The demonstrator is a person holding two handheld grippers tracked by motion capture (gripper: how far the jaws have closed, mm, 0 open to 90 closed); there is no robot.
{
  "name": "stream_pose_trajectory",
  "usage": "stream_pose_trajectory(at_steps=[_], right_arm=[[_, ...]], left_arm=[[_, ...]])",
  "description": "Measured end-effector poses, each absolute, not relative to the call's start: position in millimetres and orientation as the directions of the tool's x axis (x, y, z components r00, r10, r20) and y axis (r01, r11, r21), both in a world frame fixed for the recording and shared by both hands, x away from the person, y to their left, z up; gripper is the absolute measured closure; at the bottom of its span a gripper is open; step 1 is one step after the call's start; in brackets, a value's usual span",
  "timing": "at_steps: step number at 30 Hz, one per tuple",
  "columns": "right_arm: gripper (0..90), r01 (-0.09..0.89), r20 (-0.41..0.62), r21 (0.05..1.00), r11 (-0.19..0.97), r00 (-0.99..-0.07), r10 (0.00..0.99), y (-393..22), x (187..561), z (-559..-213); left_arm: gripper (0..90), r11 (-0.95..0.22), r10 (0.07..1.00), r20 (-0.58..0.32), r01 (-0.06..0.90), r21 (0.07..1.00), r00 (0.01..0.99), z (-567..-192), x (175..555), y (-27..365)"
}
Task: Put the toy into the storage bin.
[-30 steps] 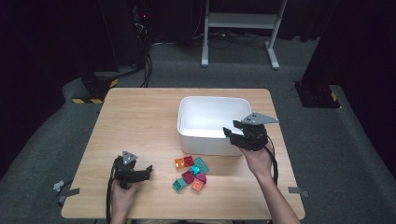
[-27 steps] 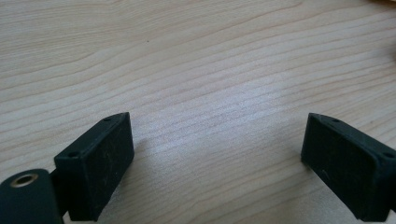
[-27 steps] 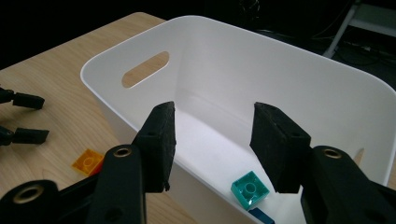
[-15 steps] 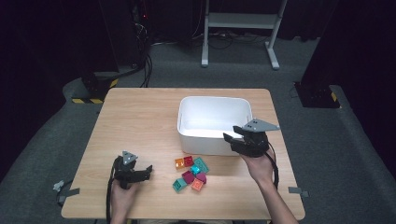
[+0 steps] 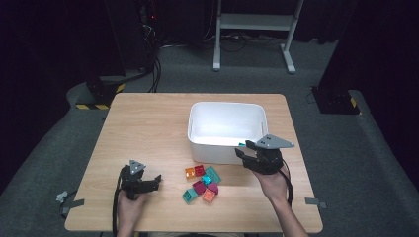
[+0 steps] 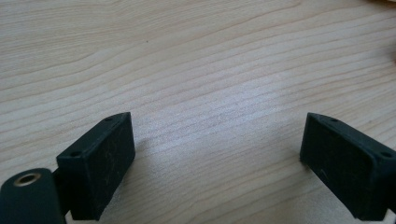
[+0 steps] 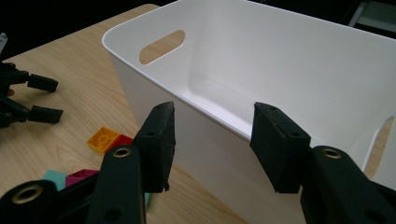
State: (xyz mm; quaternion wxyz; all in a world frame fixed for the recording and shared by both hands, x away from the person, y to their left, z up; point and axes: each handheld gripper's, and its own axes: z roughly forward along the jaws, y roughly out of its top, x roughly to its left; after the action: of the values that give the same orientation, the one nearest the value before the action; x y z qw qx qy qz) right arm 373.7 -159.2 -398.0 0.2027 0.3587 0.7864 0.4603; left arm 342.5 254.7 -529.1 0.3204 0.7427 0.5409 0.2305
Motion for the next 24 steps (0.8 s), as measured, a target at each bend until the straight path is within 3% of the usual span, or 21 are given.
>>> stream_pose_trajectory(at_steps=[24], right_arm=[[48.9,0.417,0.08,0.847,0.33,-0.714,0.696,-142.1,350.7,-457.7]], left_arm=[[10.3,-0.211,0.951,-0.002,0.656,0.725,0.308,-529.0,342.4,254.7]])
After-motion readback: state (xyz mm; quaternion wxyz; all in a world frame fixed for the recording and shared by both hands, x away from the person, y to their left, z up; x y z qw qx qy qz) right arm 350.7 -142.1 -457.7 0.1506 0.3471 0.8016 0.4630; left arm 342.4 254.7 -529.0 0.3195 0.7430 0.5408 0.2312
